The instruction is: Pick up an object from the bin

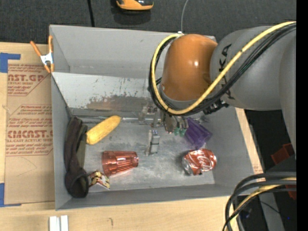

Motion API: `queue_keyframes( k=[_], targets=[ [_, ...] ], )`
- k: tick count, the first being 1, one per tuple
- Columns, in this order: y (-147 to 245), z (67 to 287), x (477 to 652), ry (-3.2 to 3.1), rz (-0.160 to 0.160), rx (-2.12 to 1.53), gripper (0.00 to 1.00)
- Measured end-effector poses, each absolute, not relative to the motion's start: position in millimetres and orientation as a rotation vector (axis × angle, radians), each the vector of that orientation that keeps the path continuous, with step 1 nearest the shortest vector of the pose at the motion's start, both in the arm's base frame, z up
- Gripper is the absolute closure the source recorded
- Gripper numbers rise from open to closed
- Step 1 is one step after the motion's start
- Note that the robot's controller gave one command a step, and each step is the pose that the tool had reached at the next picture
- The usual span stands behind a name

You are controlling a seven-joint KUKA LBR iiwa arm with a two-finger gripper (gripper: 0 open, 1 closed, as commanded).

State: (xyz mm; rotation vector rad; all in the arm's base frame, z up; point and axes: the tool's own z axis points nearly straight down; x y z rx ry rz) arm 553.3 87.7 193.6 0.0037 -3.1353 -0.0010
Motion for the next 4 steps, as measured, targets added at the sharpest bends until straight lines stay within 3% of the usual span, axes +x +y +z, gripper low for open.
queue_keyframes(
  k=[1,2,3,4],
  targets=[
    [87.2,198.5,554.8,-3.143,-0.002,0.001,0.00],
    [110.8,140.1,549.1,-3.142,-0.001,0.175,0.00],
    [133.9,137.0,530.8,-3.125,0.000,0.299,0.00],
    [136.9,122.6,528.6,-3.130,-0.002,0.289,0.00]
  ],
)
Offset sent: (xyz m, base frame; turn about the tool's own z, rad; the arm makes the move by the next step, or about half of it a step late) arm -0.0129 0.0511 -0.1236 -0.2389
